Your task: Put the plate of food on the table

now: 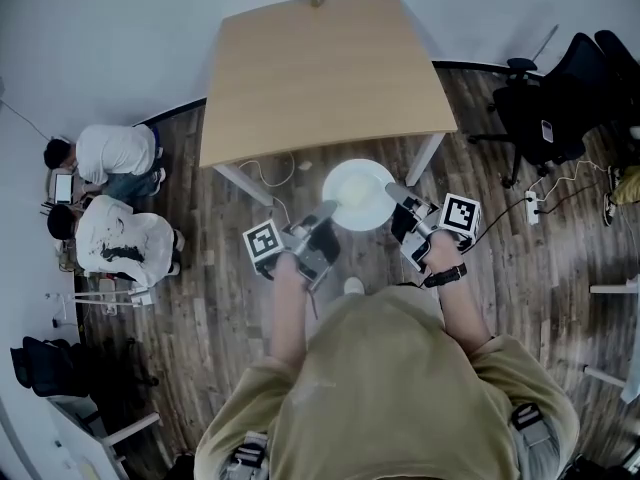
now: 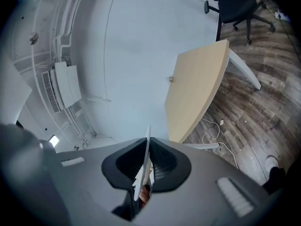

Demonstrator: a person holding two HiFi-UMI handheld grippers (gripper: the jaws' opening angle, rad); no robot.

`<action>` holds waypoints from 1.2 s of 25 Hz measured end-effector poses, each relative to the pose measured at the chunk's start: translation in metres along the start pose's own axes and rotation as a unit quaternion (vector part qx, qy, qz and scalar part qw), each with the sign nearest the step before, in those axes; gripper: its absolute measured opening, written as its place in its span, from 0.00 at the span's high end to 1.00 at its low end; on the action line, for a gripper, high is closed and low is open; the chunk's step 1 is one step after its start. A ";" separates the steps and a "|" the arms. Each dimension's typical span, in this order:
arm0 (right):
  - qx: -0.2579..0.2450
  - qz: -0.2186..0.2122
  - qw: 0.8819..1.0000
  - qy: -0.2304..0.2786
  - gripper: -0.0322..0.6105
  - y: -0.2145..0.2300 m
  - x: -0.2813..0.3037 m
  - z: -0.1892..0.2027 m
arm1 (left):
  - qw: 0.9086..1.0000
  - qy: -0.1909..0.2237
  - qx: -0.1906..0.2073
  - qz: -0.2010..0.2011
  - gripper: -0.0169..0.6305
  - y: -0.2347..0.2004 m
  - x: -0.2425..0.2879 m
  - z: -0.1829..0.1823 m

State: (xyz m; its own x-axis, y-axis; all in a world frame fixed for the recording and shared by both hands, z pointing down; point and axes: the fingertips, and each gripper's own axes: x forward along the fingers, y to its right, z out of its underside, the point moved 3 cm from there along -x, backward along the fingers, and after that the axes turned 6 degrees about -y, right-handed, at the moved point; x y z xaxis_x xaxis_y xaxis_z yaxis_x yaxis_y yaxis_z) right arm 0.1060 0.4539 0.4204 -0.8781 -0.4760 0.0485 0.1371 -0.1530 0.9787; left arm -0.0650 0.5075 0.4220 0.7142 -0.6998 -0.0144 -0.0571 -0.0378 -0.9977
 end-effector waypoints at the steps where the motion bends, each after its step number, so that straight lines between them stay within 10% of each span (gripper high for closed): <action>1: -0.001 0.003 1.000 0.000 0.91 0.000 0.006 0.002 | 1.000 -0.003 -0.002 -0.002 0.93 -0.001 -0.003 -0.007; 21: 0.027 0.005 1.000 -0.003 0.91 0.025 0.086 -0.049 | 1.000 0.005 -0.010 -0.007 0.92 -0.008 0.028 -0.104; 30: 0.013 0.015 0.999 -0.027 0.91 0.034 0.141 -0.182 | 0.999 0.025 0.012 -0.044 0.95 0.004 0.136 -0.187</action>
State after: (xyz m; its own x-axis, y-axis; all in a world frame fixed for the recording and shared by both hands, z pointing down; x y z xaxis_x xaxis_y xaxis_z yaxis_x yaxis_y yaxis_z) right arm 0.0704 0.2246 0.4242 -0.8970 -0.4330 0.0884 0.1527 -0.1160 0.9814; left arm -0.0987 0.2783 0.4284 0.6798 -0.7294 0.0761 0.0210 -0.0843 -0.9962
